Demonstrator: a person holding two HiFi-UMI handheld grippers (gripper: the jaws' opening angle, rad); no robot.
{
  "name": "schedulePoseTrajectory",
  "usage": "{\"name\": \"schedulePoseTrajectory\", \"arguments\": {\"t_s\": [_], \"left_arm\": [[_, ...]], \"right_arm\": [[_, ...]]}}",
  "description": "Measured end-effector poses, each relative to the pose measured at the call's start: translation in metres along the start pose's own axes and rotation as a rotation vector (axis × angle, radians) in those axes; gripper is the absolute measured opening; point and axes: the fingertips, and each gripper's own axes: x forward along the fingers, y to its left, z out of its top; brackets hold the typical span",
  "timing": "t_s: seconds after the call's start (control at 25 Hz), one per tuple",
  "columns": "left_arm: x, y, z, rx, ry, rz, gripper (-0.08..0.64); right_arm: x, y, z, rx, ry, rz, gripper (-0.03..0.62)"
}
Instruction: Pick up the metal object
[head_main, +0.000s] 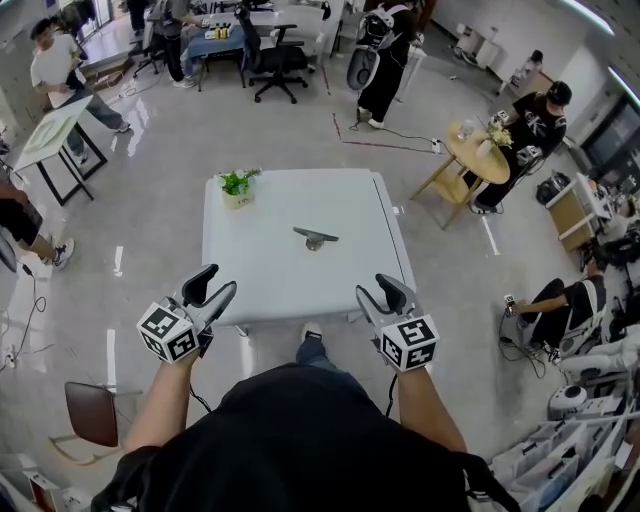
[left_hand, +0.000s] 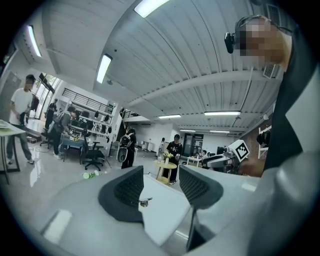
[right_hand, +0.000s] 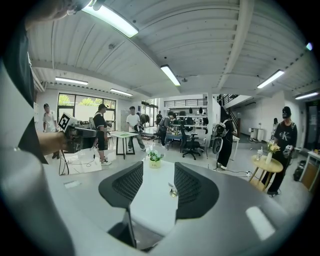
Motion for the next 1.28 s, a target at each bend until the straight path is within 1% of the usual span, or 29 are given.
{"name": "schedulePoseTrajectory", "arguments": {"t_s": [0.12, 0.32, 0.6, 0.88, 1.08, 1.28], "left_arm": [[-0.001, 0.0, 0.0, -0.009, -0.005, 0.003, 0.211], [0.001, -0.002, 0.003, -0.004, -0.003, 0.011, 0.211], [0.006, 0.01, 0.001, -0.016, 0.0, 0.028, 0.211], [0.021, 0.02, -0.006, -0.038, 0.025, 0.03, 0.213], [0.041, 0.038, -0.004, -0.044, 0.023, 0.037, 0.214], [0.057, 0.048, -0.012, -0.05, 0.042, 0.041, 0.214]], "right_arm": [[0.001, -0.002, 0.0, 0.005, -0.001, -0.001, 0.207], [0.004, -0.009, 0.0, 0.012, -0.007, 0.002, 0.207], [0.021, -0.016, 0.001, 0.011, -0.001, 0.013, 0.209], [0.04, -0.031, -0.001, 0.02, 0.019, 0.019, 0.208], [0.062, -0.047, -0.001, 0.024, 0.034, 0.023, 0.209], [0.081, -0.061, -0.004, 0.025, 0.055, 0.03, 0.209]]}}
